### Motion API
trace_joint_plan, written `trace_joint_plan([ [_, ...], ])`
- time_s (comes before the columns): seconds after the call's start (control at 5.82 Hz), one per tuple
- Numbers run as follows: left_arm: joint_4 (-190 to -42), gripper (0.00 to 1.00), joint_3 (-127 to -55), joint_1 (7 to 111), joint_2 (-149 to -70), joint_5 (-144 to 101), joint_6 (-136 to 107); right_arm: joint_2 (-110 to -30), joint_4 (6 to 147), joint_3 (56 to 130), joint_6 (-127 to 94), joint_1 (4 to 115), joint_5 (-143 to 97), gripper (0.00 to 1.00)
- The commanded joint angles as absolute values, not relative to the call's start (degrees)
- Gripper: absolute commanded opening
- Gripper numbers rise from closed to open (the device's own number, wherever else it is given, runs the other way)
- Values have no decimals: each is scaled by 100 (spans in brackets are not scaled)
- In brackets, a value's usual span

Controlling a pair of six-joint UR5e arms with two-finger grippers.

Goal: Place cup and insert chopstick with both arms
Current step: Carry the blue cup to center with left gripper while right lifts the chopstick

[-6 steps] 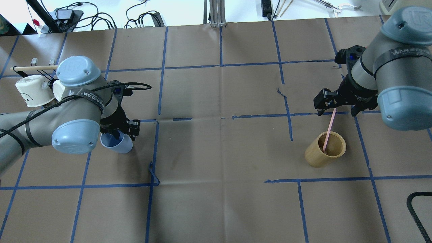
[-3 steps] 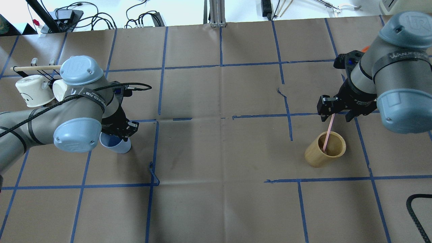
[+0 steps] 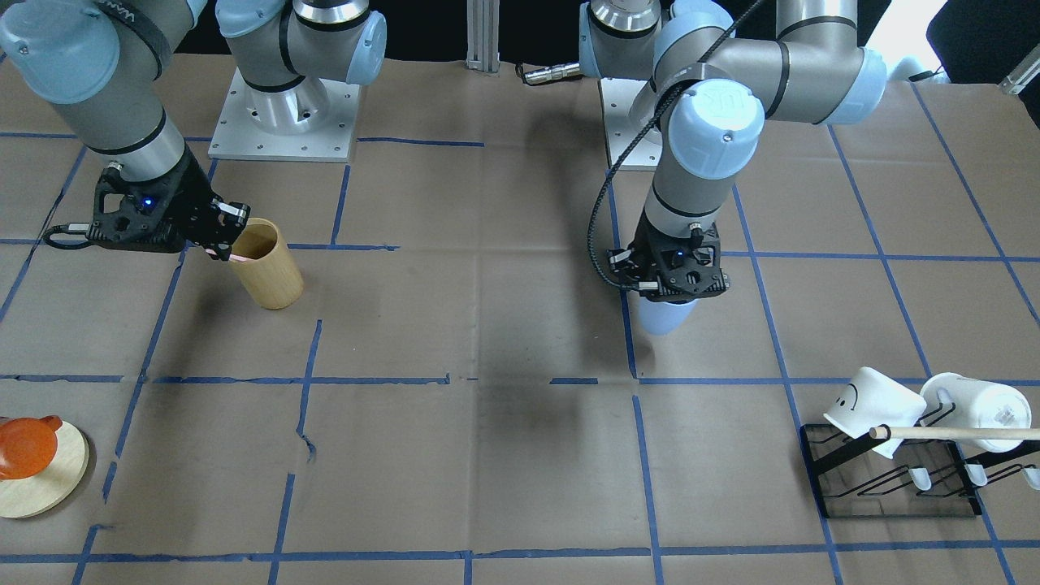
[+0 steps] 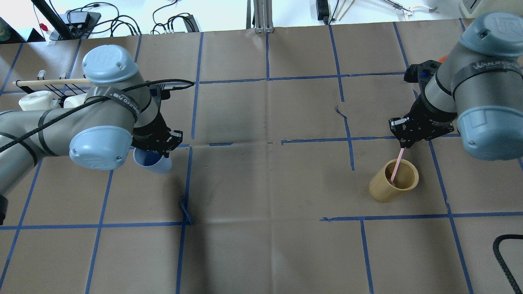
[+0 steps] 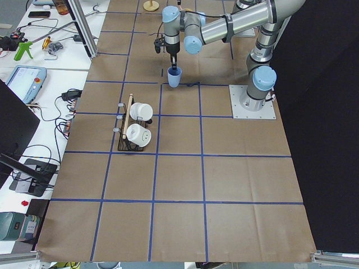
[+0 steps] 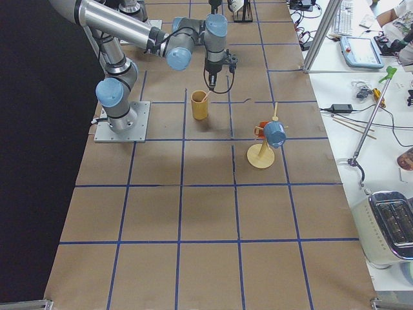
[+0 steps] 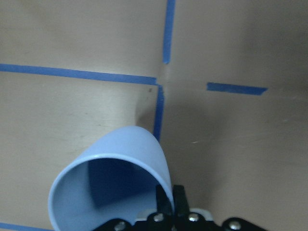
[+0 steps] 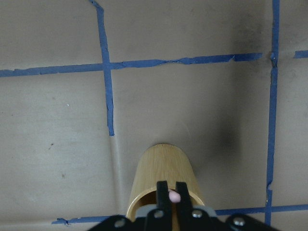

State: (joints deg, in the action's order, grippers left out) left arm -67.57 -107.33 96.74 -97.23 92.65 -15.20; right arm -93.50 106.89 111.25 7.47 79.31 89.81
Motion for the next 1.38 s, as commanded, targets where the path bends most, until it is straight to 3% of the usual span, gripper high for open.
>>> trace_joint_plan([
  [0.0,-6759,4,-9805,10735,-10472,9071,-3734,-9360,9841,10236,747,7945,8982,8],
  [0.34,-6715,4,-8680,11380,-11474,8921,-5104,-9326,8287,8752,747,8076,8974,8],
  [0.52,-6515,4,-8649,11417,-11679,8921,-5237,-9212,7740,8162,686,8199,8974,8],
  [0.86,-6136,5,-8684,11417,-11882,8965,-5142,-9036,7708,8068,581,8384,8973,6],
  [1.03,-6143,24,-8701,11417,-11944,8974,-5133,-8974,7725,8077,580,8402,8974,6],
  [1.2,-6152,74,-8701,11408,-11944,8991,-4550,-8948,7726,8086,510,8402,8913,5],
])
